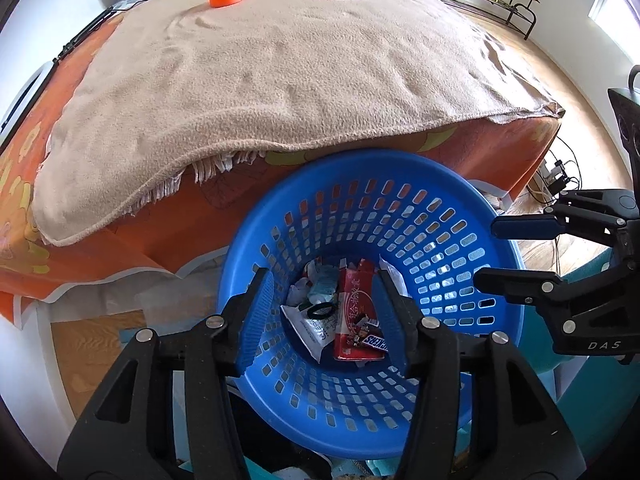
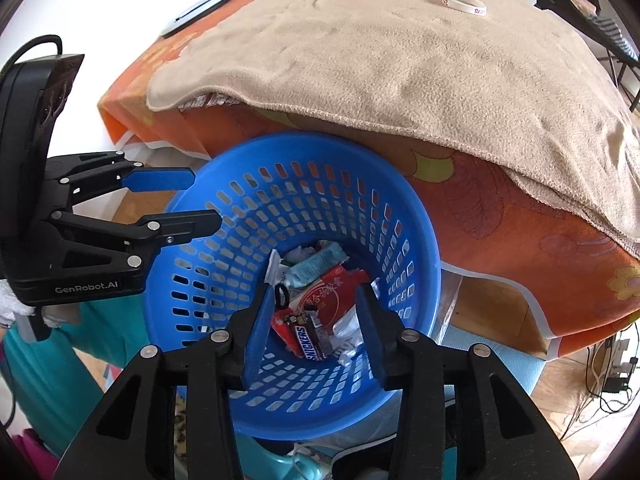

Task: Collect trash
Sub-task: 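Carry the tube and hair tie over the blue basket and open both tools, then move both tools back over the blanket toward the orange cap and white wristband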

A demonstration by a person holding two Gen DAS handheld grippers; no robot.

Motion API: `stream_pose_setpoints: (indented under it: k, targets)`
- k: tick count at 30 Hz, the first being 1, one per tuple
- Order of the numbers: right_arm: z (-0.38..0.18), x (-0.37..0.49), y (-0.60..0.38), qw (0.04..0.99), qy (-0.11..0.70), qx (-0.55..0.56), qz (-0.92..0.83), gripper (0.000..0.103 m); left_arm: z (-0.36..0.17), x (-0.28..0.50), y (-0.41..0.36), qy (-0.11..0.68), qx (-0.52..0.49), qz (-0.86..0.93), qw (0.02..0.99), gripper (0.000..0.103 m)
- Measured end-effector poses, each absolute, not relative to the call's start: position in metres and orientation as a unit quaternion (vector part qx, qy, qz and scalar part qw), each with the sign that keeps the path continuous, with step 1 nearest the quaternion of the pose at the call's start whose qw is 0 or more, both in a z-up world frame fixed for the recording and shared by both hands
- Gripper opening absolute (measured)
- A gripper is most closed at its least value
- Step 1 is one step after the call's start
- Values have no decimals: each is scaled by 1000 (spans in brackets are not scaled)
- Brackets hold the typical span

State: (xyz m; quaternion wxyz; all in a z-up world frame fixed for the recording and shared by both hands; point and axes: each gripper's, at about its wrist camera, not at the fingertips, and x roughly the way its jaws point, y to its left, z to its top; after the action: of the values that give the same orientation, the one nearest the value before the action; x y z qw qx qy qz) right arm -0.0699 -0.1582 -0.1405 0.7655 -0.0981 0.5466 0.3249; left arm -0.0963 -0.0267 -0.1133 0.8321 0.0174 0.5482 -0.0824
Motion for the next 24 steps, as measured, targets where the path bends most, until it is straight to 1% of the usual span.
stream_pose_setpoints:
  k: [5, 7, 9, 15, 16, 17, 18, 19, 22, 24]
  targets:
    - [-135, -69, -159, 774, 538, -100, 317, 45, -105, -93, -24, 540, 13, -79, 838, 53]
    - [-133, -68, -158, 778, 535, -102, 313, 47, -102, -91, -23, 537, 10, -77, 840, 53]
    - [-131, -67, -159, 783, 531, -104, 308, 54, -98, -90, -21, 534, 6, -74, 842, 53]
    - [-119, -65, -159, 797, 515, -108, 297, 56, -85, -81, -16, 524, -6, -70, 849, 53]
    - [-117, -64, -159, 799, 513, -110, 295, 58, -82, -79, -16, 521, -7, -69, 851, 53]
    - [-115, -62, -159, 801, 511, -110, 293, 63, -79, -77, -15, 518, -8, -67, 852, 53]
    - [-112, -61, -160, 803, 508, -110, 292, 65, -76, -75, -14, 515, -9, -66, 854, 53]
    - [-109, -60, -160, 806, 504, -108, 291, 66, -72, -72, -14, 513, -12, -65, 856, 53]
    - [-101, -54, -161, 812, 496, -104, 289, 67, -59, -62, -11, 503, -14, -61, 862, 63]
    - [-94, -49, -162, 816, 491, -99, 287, 67, -50, -54, -10, 492, -8, -58, 869, 63]
